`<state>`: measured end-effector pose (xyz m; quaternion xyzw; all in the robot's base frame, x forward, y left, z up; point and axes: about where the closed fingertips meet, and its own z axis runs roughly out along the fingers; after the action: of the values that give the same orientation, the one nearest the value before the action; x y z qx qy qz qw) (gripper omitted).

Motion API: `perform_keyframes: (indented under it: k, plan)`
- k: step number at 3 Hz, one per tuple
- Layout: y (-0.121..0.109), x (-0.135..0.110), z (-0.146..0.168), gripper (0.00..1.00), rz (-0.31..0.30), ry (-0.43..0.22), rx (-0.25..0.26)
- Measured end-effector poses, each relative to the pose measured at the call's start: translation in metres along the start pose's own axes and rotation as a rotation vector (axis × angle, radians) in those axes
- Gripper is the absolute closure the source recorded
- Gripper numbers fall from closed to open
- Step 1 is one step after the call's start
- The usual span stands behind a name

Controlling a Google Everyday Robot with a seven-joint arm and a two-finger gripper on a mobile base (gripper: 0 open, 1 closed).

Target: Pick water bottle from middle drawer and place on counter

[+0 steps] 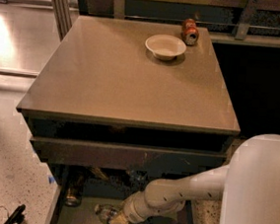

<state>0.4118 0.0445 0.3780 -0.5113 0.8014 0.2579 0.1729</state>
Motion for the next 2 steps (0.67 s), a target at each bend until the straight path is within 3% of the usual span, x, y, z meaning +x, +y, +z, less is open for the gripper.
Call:
perform_keyframes:
  k: [1, 2]
  plan:
    - [0.0002, -0.0001, 0.0002, 1.00, 0.001, 0.002, -0.001]
    - [0.0002, -0.0001, 0.0002, 1.00, 0.001, 0.002, -0.001]
